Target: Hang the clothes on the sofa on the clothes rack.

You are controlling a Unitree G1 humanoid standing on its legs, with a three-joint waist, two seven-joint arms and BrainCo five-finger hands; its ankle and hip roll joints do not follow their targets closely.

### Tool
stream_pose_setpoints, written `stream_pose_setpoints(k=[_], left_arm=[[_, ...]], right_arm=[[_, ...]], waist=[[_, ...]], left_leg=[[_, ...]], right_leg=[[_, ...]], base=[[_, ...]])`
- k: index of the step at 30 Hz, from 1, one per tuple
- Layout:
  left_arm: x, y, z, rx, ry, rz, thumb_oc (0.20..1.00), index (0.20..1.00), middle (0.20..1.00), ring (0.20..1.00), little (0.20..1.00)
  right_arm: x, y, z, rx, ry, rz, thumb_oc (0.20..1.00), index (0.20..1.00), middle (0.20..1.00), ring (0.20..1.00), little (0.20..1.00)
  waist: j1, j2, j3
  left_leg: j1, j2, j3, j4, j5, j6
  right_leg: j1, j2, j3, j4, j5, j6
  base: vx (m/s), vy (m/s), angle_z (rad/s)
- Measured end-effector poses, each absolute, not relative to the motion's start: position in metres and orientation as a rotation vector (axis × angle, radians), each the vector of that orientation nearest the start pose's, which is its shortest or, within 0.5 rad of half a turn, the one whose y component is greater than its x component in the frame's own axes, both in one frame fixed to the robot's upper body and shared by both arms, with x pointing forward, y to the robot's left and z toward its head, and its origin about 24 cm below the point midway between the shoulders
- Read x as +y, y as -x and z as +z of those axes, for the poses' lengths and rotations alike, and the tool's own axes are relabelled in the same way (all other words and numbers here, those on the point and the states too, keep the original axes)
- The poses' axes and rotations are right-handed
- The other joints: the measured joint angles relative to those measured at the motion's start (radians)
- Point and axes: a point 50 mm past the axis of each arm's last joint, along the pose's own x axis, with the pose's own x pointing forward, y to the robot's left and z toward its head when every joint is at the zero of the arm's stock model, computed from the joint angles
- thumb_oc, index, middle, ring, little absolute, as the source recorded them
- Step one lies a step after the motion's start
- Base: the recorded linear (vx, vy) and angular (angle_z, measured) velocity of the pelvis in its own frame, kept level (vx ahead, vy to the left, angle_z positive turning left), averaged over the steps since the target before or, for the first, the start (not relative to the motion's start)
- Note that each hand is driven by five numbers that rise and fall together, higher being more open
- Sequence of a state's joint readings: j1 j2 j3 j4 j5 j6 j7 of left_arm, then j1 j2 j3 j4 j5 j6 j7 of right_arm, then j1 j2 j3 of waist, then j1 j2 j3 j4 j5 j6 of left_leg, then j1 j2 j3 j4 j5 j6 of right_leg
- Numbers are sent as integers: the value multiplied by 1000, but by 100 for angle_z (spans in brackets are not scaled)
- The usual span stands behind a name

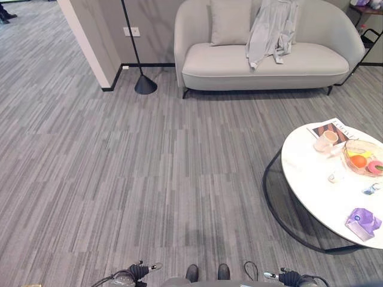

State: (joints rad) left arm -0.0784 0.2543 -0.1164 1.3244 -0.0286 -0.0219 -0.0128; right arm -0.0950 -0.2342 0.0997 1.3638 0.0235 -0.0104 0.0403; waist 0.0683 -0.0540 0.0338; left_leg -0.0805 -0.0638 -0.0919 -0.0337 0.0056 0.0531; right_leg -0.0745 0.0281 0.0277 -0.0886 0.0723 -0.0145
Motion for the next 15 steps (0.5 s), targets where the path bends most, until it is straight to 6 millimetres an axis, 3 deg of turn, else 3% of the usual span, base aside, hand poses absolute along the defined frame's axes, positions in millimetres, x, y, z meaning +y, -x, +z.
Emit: stream_pose_setpoints(k=[15], left_arm=[[244, -110, -156, 1203, -270, 69, 1000, 1000, 1000, 1000, 1000]], right_arm=[[-234, -108, -159, 1233, 232, -39, 1000, 1000, 1000, 1000, 1000]], waist=[[0, -6, 4]], left_leg=[[14, 0, 11, -11, 0, 0]], right_leg=[[6, -1, 11, 0, 0, 0]], base=[[0, 10, -2]])
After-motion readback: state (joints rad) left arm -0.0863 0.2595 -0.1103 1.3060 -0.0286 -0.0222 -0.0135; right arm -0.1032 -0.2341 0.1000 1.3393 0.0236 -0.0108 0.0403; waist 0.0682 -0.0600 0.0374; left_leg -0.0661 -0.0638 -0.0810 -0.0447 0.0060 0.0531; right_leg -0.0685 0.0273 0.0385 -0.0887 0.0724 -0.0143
